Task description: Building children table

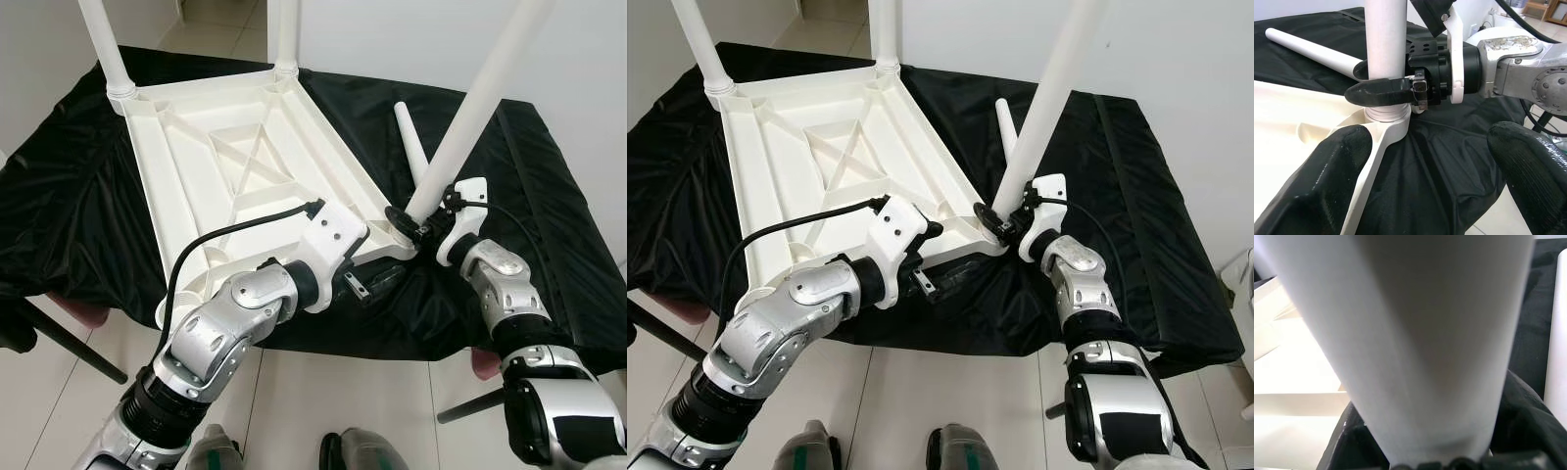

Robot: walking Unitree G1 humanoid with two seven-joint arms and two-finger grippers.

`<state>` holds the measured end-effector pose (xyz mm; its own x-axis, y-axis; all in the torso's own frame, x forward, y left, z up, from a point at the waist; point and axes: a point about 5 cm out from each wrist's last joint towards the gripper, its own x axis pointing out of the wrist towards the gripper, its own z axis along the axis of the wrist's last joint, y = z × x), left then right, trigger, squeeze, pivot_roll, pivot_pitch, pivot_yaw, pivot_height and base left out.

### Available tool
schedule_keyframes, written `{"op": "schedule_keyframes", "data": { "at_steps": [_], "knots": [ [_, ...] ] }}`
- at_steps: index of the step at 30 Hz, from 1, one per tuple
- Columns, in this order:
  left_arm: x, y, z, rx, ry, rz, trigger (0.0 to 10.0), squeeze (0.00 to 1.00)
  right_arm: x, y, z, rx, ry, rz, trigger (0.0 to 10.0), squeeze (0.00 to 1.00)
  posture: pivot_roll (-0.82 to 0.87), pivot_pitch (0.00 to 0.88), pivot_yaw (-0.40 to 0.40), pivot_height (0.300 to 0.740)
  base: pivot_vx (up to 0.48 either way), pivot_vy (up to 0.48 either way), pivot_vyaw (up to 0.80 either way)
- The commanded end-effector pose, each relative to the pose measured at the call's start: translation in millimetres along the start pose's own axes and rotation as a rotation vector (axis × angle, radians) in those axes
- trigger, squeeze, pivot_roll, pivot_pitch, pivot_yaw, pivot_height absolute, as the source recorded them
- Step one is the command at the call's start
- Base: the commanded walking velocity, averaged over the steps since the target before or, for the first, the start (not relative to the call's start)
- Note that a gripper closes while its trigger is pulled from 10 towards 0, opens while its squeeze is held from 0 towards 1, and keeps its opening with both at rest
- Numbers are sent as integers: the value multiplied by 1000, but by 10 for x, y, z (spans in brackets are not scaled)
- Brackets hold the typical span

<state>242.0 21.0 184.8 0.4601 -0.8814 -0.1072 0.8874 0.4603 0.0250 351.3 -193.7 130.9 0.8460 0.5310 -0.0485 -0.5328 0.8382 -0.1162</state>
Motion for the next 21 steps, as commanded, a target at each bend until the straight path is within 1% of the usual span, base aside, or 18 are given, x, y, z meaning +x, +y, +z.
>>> {"op": "schedule_keyframes", "data": {
  "at_steps": [1, 5, 6, 10, 11, 14, 16, 19, 20, 21],
  "knots": [
    [9, -13, -1, 8, 9, -19, 10000, 0, -18, 8, -63, -5, 33, 18, 0, 0, -37, 34, -47, 740, 0, 0, 0],
    [9, -17, -2, 7, 10, -22, 10000, 0, -38, -4, -82, 18, 27, 3, 0, 0, -42, 35, -44, 740, 0, 0, 0],
    [9, -19, -2, 8, 10, -23, 10000, 0, -38, -11, -83, 26, 22, -12, 4627, 0, -42, 35, -44, 740, 0, 0, 0],
    [9, -20, -1, 8, 10, -24, 10000, 0, -35, -18, -83, 34, 15, -28, 4627, 0, -44, 36, -44, 740, 0, 0, 0],
    [9, -22, -2, 7, 10, -26, 10000, 0, -33, 0, -84, 52, 6, -28, 10000, 0, -44, 36, -44, 740, 0, 0, 0],
    [9, -29, -4, 4, 9, -28, 10000, 0, -9, 78, -97, 86, -11, -69, 10000, 0, -47, 39, -44, 740, 0, 0, 0],
    [9, -30, -4, 4, 9, -28, 10000, 0, -3, 88, -100, 87, -11, -83, 10000, 0, -47, 39, -44, 740, 0, 0, 0],
    [8, -29, -2, 5, 9, -28, 10000, 0, 26, 124, -124, 68, 28, -125, 10000, 0, -47, 40, -44, 740, 0, 0, 0],
    [10, -31, -3, 5, 9, -28, 10000, 0, 68, 182, -113, 76, 41, -185, 10000, 0, -49, 39, -42, 740, 0, 0, 0],
    [10, -31, -3, 5, 9, -28, 10000, 0, 68, 182, -113, 76, 41, -185, 10000, 0, -49, 39, -42, 740, 0, 0, 0]
  ]
}}
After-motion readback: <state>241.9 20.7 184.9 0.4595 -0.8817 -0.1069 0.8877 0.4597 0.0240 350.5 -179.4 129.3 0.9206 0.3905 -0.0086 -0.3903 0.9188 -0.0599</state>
